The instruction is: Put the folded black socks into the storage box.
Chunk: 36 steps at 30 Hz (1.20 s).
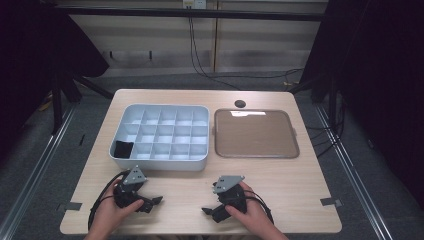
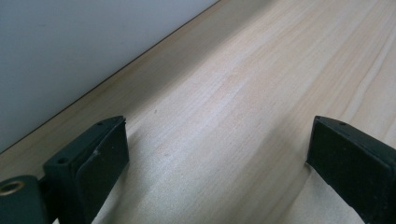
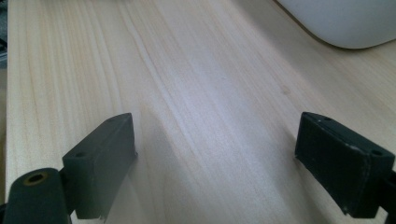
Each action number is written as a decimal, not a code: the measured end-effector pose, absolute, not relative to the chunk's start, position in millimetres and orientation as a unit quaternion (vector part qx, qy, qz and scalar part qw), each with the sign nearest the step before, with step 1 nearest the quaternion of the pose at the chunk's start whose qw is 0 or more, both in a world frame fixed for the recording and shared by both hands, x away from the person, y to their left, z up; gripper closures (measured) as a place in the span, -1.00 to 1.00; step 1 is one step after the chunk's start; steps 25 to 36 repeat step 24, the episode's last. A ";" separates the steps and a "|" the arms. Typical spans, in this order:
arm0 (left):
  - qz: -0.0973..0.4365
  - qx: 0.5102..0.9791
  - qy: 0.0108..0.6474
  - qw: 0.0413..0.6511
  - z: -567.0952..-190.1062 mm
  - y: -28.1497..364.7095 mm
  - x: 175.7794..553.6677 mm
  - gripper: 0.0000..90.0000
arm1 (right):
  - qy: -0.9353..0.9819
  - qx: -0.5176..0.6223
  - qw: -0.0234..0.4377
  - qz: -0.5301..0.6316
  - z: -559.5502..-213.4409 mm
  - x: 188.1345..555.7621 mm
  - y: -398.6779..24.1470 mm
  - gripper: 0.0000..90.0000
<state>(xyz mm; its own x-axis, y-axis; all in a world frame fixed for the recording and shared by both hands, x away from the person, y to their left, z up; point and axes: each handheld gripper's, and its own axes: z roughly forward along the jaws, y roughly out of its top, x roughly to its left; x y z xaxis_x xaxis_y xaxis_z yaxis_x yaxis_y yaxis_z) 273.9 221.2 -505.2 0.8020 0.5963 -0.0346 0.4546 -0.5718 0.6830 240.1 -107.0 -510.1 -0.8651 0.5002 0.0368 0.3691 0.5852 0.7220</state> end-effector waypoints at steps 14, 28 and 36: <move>0.108 0.880 0.291 0.360 -509.1 219.5 271.3 -1.00 | 0.887 0.241 0.086 0.384 -510.0 239.5 -107.5 -0.74; 0.109 0.879 0.292 0.360 -509.1 219.4 271.3 -1.00 | 0.887 0.242 0.086 0.384 -509.9 239.5 -107.5 -0.74; 0.109 0.879 0.292 0.360 -509.1 219.4 271.3 -1.00 | 0.887 0.242 0.086 0.384 -509.9 239.5 -107.5 -0.74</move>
